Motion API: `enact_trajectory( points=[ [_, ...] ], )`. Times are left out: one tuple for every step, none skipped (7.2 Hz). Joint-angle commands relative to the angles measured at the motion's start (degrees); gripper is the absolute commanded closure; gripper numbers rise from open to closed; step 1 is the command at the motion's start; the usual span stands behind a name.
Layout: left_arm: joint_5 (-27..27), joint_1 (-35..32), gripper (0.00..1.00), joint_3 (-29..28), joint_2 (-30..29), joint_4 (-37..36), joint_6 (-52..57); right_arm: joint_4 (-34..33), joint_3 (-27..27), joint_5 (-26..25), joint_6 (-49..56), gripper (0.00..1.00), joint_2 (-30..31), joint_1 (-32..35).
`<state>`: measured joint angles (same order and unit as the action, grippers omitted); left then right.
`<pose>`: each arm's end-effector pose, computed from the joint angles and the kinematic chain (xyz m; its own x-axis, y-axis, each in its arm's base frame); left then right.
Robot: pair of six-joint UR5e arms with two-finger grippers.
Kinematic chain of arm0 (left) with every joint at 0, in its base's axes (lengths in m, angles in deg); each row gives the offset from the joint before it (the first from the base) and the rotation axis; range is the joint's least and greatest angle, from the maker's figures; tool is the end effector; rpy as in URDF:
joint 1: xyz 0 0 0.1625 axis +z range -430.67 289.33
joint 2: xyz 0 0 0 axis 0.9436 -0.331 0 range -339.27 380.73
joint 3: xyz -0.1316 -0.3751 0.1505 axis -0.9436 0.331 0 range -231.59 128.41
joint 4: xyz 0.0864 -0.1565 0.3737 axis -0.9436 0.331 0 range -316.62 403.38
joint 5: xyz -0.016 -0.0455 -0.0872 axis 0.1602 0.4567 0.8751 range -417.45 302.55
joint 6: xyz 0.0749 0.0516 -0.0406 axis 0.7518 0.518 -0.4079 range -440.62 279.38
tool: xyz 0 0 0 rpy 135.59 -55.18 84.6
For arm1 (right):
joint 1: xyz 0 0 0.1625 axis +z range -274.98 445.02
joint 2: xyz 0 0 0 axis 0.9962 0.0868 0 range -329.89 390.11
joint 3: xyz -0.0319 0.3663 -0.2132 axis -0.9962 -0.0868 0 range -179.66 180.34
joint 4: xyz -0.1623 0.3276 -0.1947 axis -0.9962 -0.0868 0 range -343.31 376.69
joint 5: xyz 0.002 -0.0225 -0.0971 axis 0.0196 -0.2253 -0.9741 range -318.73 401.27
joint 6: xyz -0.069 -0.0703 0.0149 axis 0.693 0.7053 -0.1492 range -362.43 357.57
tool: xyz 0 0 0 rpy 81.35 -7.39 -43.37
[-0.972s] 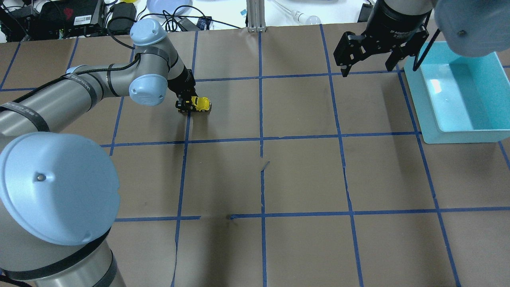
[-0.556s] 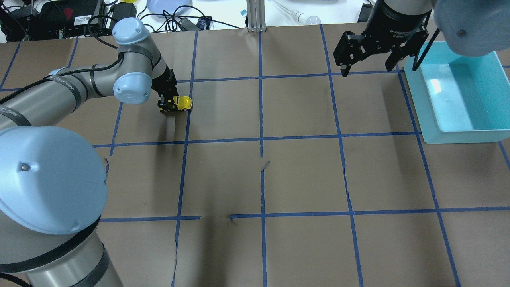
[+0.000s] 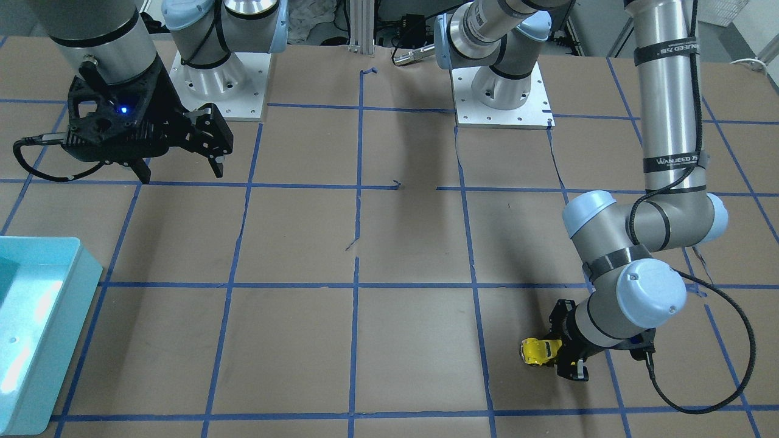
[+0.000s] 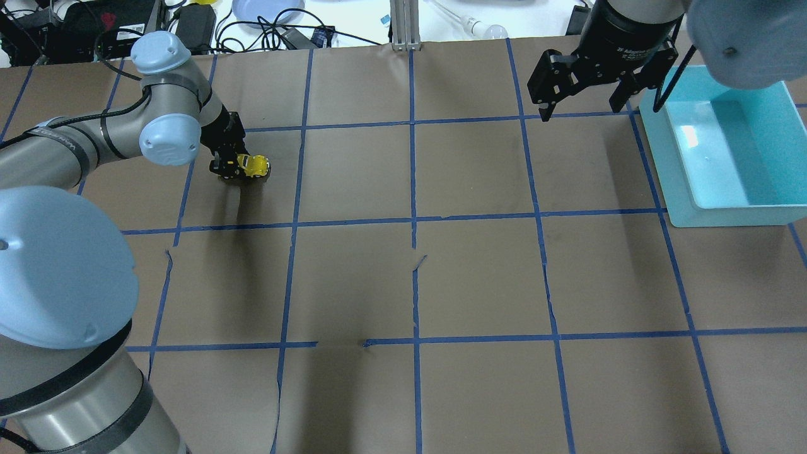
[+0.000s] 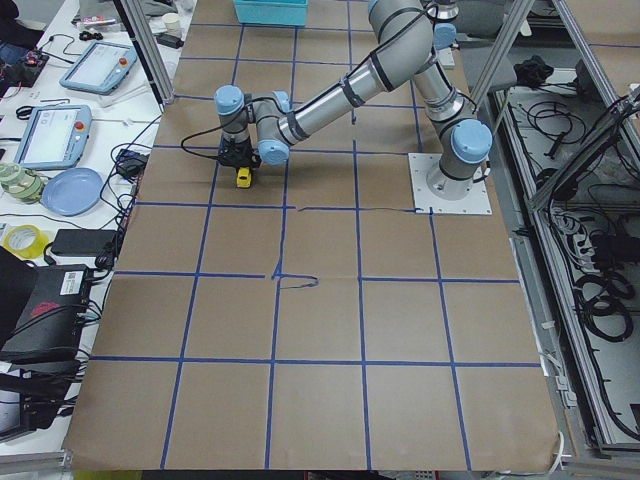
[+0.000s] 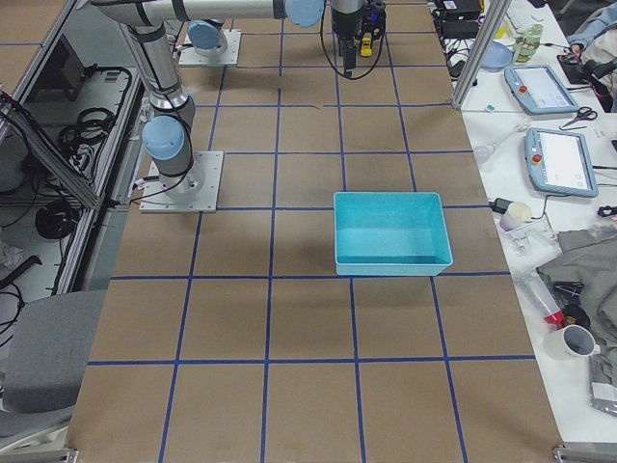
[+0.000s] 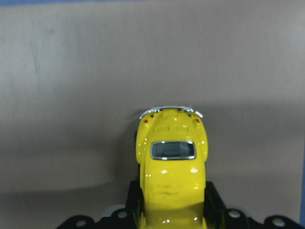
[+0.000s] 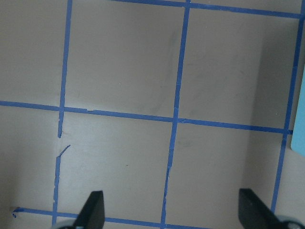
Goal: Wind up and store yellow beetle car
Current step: 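Push the car with the left gripper toward the blue bin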
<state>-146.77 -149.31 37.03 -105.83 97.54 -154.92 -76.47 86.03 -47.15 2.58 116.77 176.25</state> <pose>0.0010 -0.6878 0.1794 -0.0756 -0.9970 0.0142 -0.9971 0.0758 0.0085 0.1471 -0.5204 0.5013 -0.9937 -0.1103 -0.0210 -0.1085 0.9913 -0.0744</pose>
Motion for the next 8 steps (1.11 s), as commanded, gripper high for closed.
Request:
enact_trajectory(
  points=[
    [-0.24, 3.48, 1.00, 0.06, -0.34, -0.11, 6.77, 0.00, 0.00, 0.00, 0.00, 0.00, 0.00, 0.00],
    [-0.24, 4.71, 1.00, 0.15, -0.61, -0.28, 8.28, 0.00, 0.00, 0.00, 0.00, 0.00, 0.00, 0.00],
    [-0.33, 5.24, 1.00, 0.24, -0.44, 0.07, 8.03, 0.00, 0.00, 0.00, 0.00, 0.00, 0.00, 0.00],
    [0.46, 5.16, 0.29, -0.20, 0.61, -0.71, 6.55, 0.00, 0.00, 0.00, 0.00, 0.00, 0.00, 0.00],
    [0.29, 4.81, 0.13, -0.29, 1.40, -0.72, 6.45, 0.00, 0.00, 0.00, 0.00, 0.00, 0.00, 0.00],
    [0.46, 4.81, 0.11, -0.55, 1.93, -0.81, 6.45, 0.00, 0.09, 0.00, 0.00, 0.00, 0.00, 0.00],
    [0.72, 4.02, 0.08, -0.90, 3.24, -0.90, 7.23, 0.00, 0.09, 0.00, 0.00, 0.00, 0.00, 0.00],
    [0.73, 3.76, 0.08, -1.17, 5.87, -0.72, 10.55, 0.00, 0.00, 0.00, 0.00, 0.00, 0.00, 0.00]
  ],
)
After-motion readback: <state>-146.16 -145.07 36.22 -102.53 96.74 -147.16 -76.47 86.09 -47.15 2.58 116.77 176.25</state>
